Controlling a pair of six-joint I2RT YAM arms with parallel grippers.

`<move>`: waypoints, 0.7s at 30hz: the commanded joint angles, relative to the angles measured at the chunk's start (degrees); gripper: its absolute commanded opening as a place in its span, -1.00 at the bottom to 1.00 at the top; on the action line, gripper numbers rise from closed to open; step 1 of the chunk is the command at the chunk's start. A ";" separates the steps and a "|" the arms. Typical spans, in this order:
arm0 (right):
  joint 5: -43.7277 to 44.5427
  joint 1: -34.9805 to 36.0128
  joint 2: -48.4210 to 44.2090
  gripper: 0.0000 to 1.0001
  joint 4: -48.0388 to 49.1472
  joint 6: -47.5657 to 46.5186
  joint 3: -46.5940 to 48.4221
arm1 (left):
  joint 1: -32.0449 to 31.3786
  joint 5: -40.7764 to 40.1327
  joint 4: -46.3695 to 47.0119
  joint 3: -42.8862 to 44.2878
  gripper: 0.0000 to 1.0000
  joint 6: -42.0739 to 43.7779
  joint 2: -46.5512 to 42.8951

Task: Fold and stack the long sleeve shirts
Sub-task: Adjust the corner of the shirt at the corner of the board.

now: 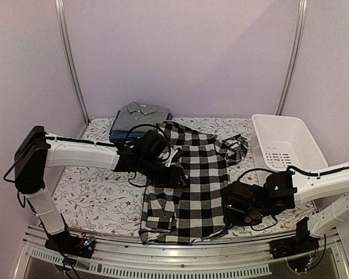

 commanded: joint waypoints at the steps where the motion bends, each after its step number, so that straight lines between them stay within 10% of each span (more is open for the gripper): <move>1: -1.53 0.13 -4.78 0.25 4.45 4.69 -5.93 | -2.95 0.24 2.26 2.22 0.06 -1.03 3.10; 11: -3.18 -3.99 -8.44 0.08 20.50 5.65 -13.63 | -5.19 0.70 3.34 3.42 0.05 -1.57 8.96; 21: -1.02 -4.54 -5.39 -0.95 6.94 2.87 -5.67 | -5.14 -0.68 2.33 3.25 0.05 -1.57 12.52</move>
